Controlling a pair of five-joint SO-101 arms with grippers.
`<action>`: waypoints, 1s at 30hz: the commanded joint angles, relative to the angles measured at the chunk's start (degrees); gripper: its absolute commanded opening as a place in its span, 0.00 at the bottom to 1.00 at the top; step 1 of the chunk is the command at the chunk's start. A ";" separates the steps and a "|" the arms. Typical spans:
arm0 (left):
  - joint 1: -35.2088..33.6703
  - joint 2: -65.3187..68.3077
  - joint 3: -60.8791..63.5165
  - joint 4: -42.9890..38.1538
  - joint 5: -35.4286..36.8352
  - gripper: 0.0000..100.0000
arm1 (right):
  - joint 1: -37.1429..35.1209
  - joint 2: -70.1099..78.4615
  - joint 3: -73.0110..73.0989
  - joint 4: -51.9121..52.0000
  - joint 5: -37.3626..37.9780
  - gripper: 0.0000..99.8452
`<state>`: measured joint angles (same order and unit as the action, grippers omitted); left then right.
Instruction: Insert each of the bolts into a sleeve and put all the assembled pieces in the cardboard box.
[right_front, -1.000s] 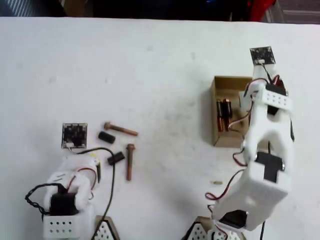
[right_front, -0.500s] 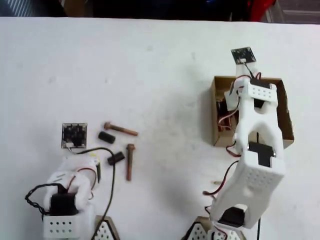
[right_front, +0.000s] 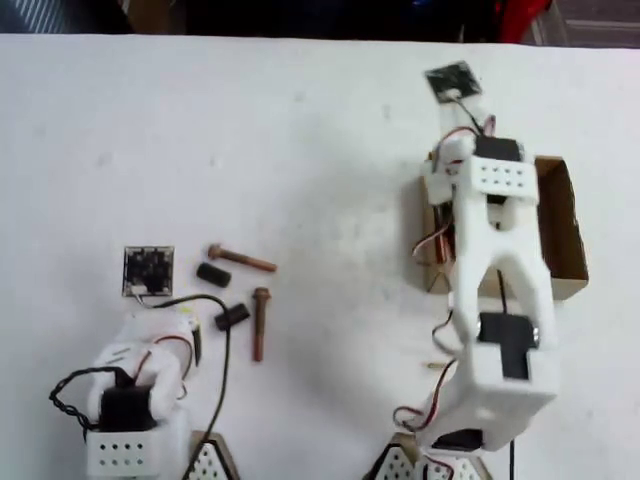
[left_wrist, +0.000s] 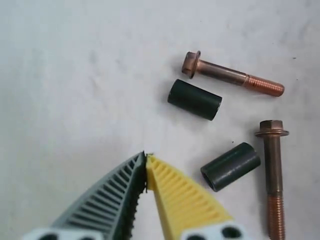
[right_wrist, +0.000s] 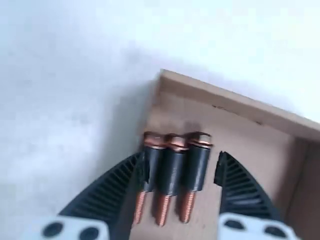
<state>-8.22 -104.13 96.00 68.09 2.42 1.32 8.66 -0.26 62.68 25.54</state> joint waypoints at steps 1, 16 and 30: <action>-3.12 -0.40 -3.25 2.55 -0.62 0.02 | -5.32 -9.10 -2.29 4.62 0.26 0.19; -16.66 -0.40 -4.48 2.81 -0.62 0.02 | -30.64 -20.35 -2.11 19.74 0.79 0.19; -21.05 -0.40 -4.13 2.99 -0.62 0.02 | -43.30 -20.26 1.76 19.38 2.55 0.19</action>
<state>-27.03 -104.13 94.59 70.29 2.24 -40.00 -9.01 0.62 82.11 25.98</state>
